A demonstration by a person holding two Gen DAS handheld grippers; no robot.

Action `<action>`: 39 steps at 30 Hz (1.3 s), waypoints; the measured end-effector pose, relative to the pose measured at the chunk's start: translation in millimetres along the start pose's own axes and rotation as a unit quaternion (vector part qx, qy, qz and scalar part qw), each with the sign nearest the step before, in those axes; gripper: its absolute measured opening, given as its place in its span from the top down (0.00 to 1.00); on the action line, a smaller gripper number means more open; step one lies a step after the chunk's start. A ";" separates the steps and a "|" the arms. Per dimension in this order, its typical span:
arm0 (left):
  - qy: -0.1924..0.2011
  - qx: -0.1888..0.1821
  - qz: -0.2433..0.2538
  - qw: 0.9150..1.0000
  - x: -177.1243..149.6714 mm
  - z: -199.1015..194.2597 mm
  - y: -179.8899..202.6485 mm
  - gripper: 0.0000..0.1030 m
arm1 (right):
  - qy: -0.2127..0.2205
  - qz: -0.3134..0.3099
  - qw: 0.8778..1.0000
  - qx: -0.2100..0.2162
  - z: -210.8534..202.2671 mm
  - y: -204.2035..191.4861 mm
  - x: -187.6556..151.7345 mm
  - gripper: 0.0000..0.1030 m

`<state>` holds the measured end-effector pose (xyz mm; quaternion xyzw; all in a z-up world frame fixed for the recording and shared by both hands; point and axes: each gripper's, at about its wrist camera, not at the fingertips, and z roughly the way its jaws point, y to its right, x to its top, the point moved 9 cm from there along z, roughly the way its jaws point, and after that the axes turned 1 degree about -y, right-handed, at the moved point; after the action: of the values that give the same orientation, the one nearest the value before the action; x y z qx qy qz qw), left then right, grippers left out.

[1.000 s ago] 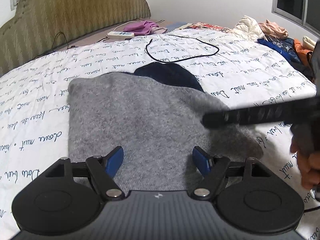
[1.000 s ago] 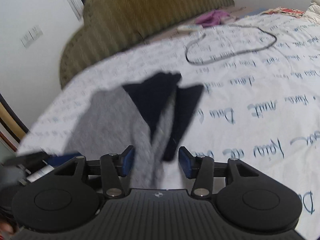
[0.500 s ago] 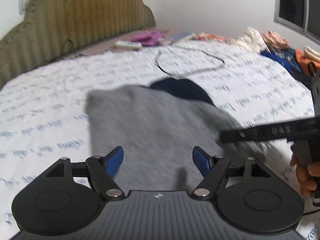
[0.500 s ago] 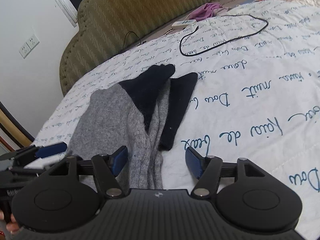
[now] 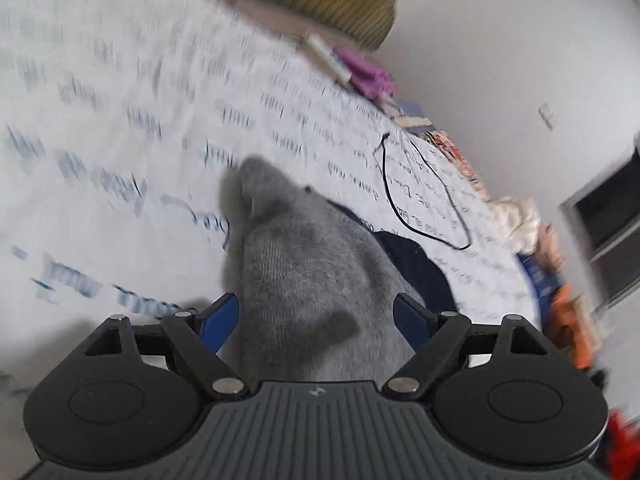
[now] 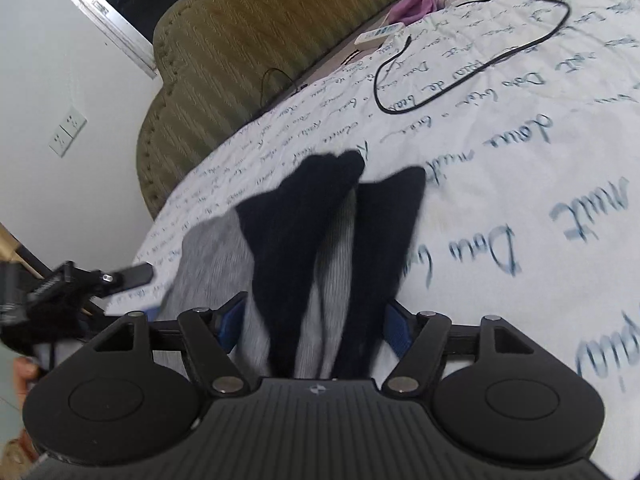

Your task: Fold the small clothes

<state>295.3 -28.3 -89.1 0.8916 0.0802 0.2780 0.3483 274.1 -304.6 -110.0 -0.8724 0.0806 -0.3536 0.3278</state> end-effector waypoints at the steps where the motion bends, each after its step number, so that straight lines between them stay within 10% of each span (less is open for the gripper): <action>1: -0.011 -0.013 -0.019 1.000 0.7 8.0 -4.1 0.18 | -0.001 0.002 1.000 0.007 4.7 1.2 4.7 0.30; 11: -0.019 -0.066 -0.026 0.997 19.0 52.2 11.6 0.19 | -0.004 -0.021 0.999 0.039 48.8 -2.3 36.5 0.36; 15: -0.010 -0.026 0.035 0.999 18.2 58.9 23.8 0.67 | -0.006 -0.019 0.999 0.033 58.3 -3.6 40.7 0.62; 17: 0.006 -0.009 0.076 0.997 14.3 51.8 30.5 0.72 | -0.001 -0.037 0.999 0.033 54.5 -9.3 39.3 0.65; 24: 0.083 0.005 0.208 0.975 -8.1 -13.5 69.9 0.74 | 0.044 -0.070 0.993 0.088 10.0 -51.7 40.1 0.68; 39: 0.192 -0.070 0.304 0.931 -80.2 -213.4 146.1 0.74 | 0.116 -0.184 0.960 0.174 -155.4 -189.7 -3.2 0.68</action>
<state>103.4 -41.1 101.5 0.7762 -0.1493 0.5412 0.2869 150.3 -236.9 90.6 -0.7546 -0.1065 -0.5148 0.3927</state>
